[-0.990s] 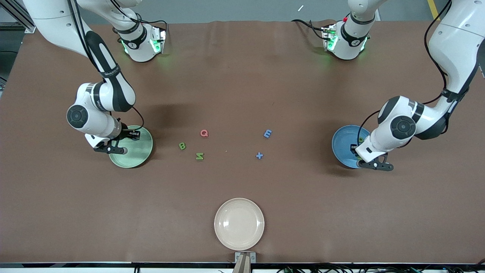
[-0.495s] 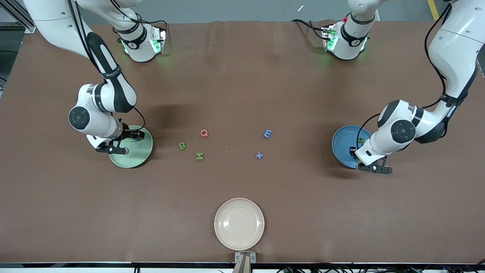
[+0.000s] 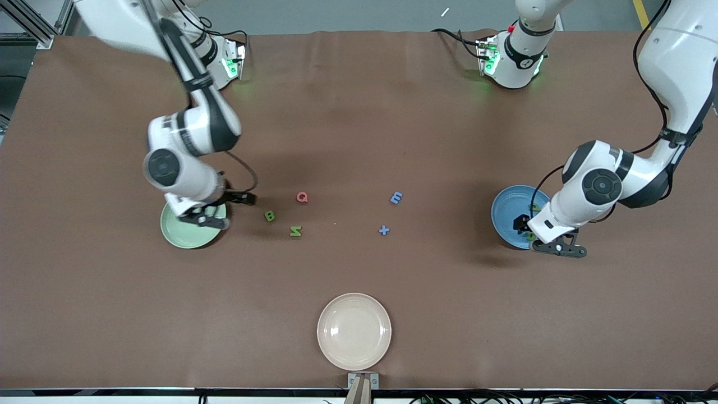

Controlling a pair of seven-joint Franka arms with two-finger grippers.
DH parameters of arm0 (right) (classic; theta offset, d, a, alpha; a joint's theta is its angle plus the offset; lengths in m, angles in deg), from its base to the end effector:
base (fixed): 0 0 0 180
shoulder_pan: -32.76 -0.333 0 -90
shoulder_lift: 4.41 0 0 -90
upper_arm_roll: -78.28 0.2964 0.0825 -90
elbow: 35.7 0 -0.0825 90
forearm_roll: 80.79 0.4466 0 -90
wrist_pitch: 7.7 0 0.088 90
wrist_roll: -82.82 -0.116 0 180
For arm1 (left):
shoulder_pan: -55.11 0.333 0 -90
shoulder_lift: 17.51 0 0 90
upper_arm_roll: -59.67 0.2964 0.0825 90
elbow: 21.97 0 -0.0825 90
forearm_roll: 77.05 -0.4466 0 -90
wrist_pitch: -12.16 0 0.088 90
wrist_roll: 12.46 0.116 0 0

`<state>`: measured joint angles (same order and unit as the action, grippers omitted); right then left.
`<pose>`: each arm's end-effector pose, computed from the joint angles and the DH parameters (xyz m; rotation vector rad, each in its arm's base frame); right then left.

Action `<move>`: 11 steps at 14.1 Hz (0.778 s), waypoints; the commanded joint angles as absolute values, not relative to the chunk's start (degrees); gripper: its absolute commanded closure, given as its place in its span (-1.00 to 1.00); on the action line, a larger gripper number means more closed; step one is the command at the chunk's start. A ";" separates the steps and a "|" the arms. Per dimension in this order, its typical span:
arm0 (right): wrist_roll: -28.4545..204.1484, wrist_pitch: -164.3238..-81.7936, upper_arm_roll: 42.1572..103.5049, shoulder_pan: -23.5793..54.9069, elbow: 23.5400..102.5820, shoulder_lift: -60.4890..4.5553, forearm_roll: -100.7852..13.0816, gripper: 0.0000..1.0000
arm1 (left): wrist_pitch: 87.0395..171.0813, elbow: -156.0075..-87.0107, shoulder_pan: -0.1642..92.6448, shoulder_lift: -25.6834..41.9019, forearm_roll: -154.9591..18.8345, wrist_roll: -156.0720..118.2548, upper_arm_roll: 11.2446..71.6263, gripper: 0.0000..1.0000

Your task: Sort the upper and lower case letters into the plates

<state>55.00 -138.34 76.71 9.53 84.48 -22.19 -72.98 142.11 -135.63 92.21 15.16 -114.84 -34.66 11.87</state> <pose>0.5582 0.2257 0.1876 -3.0889 0.3133 0.2375 0.6288 -0.1063 0.1859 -3.0519 0.2716 0.0056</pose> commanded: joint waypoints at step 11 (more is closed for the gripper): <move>39.31 -157.64 75.56 -6.35 85.42 -32.01 -70.68 -0.89 | 136.26 -130.53 68.06 18.51 -113.35 -53.94 4.82 -0.99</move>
<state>39.78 -156.73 76.46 -5.70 85.39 -31.34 -70.86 136.42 -134.04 71.96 15.47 -113.11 -55.17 2.32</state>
